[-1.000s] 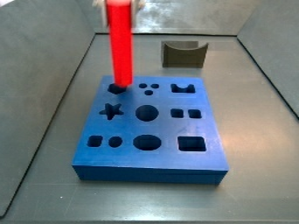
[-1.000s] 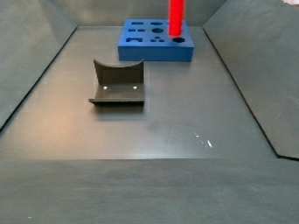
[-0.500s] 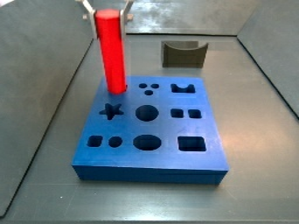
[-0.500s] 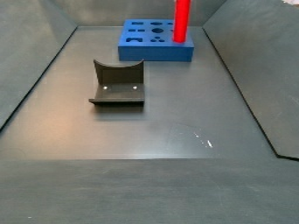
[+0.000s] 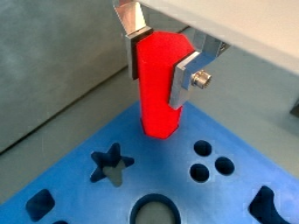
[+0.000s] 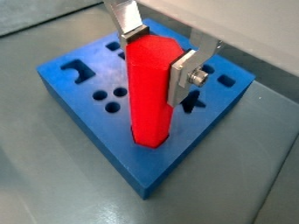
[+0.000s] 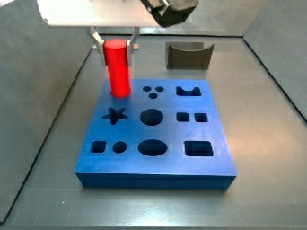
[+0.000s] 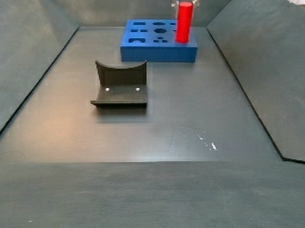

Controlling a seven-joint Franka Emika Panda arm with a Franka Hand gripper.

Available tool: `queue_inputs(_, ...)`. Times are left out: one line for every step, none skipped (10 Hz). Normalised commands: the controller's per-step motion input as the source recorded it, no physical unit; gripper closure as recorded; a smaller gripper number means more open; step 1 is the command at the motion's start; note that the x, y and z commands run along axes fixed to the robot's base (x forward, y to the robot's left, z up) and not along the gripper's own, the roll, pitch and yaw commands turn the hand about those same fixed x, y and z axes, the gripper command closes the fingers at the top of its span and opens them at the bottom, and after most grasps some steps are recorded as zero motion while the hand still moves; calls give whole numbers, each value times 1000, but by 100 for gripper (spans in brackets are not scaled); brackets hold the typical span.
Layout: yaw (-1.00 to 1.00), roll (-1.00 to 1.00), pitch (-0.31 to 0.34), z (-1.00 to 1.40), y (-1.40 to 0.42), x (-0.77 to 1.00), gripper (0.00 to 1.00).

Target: Insert the hexagon object.

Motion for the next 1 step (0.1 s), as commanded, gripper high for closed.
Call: queue_inputs(0, 0, 0, 0, 0, -11, 100)
